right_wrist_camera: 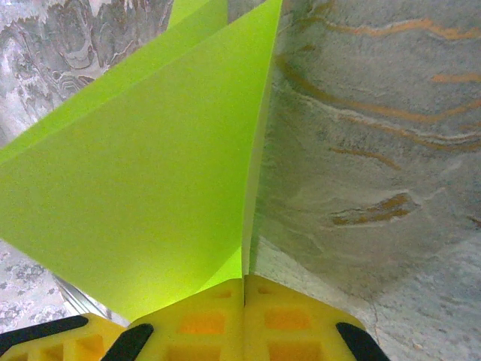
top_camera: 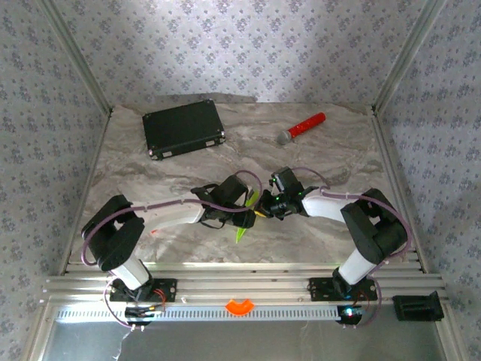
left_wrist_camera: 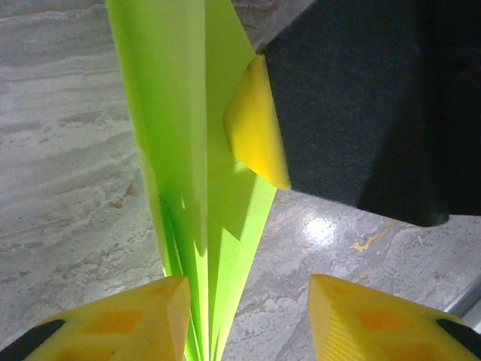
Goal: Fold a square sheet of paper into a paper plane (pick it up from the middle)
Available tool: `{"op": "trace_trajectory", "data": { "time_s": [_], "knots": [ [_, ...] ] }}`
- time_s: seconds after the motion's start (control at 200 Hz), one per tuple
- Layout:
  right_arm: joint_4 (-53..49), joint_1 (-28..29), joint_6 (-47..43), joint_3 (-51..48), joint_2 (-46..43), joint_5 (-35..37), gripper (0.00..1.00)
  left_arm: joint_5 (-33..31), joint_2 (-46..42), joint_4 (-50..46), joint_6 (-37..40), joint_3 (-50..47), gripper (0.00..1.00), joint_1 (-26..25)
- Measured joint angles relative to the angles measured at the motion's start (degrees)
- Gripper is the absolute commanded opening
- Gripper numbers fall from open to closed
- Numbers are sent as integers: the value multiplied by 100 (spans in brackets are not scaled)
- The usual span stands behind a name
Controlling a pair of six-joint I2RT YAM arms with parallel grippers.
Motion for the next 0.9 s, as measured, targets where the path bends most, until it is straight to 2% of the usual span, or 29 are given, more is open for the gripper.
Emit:
{"op": "trace_trajectory", "data": {
  "time_s": [0.899],
  "knots": [
    [0,0,2,-4,0,0,6,-170,138,-4,4,0,42,-74]
  ]
}}
